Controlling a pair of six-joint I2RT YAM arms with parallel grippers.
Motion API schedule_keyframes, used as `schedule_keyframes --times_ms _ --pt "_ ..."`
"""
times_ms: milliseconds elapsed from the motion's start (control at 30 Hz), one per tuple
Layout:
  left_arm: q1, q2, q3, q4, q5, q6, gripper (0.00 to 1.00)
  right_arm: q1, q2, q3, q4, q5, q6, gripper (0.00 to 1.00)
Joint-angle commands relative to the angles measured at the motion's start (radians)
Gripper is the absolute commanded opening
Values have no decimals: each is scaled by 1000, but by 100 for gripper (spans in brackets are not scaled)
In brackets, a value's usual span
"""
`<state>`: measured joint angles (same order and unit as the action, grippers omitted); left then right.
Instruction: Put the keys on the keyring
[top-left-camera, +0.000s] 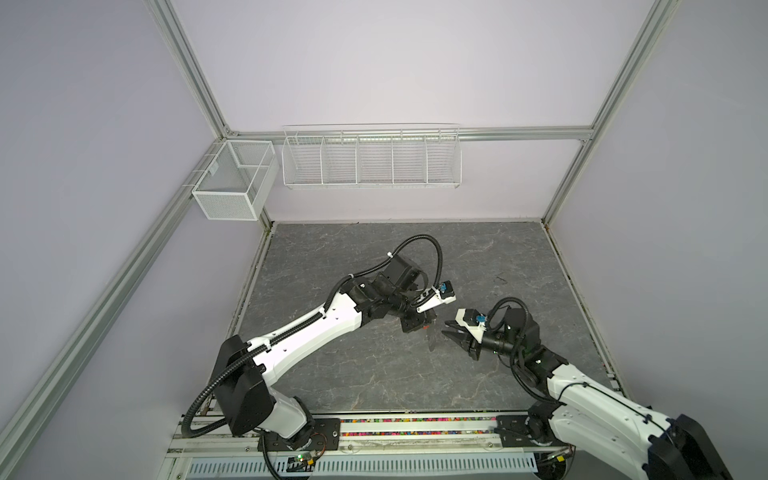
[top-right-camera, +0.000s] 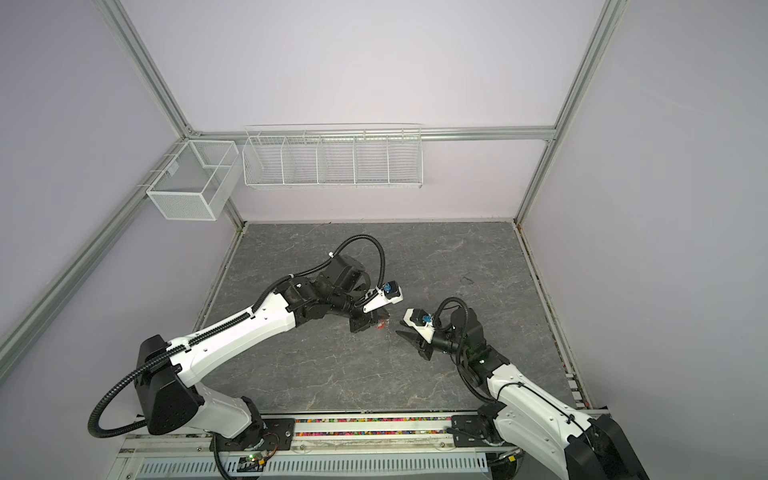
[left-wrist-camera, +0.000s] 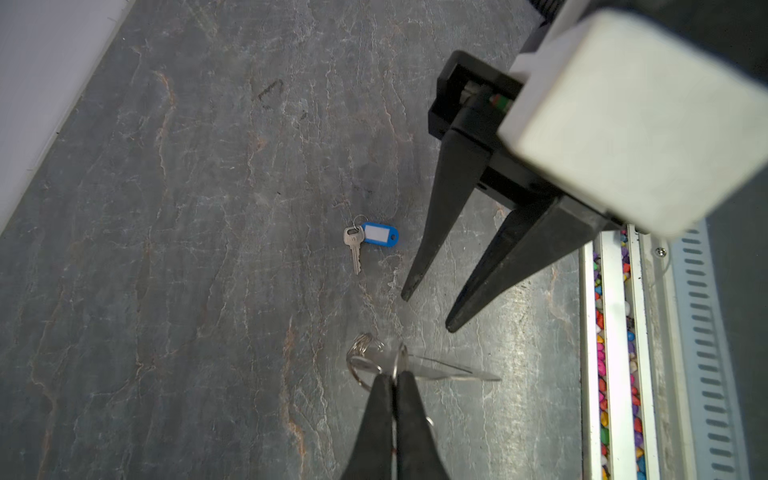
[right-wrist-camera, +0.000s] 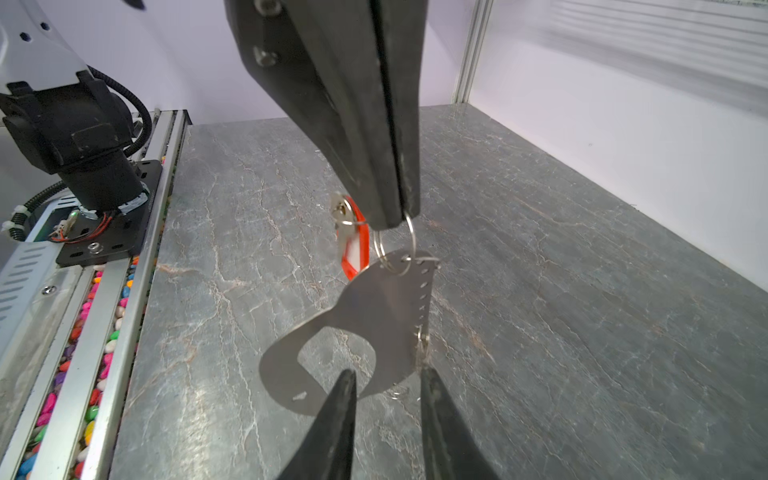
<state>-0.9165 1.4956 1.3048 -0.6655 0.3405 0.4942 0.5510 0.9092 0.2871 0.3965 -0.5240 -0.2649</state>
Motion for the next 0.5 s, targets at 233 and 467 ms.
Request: schedule_keyframes --times_ms 233,467 --pt "-1 62 19 -143 57 46 0 15 91 -45 234 -82 46 26" --pt "-1 62 13 -158 70 95 0 18 179 -41 330 -130 72 24"
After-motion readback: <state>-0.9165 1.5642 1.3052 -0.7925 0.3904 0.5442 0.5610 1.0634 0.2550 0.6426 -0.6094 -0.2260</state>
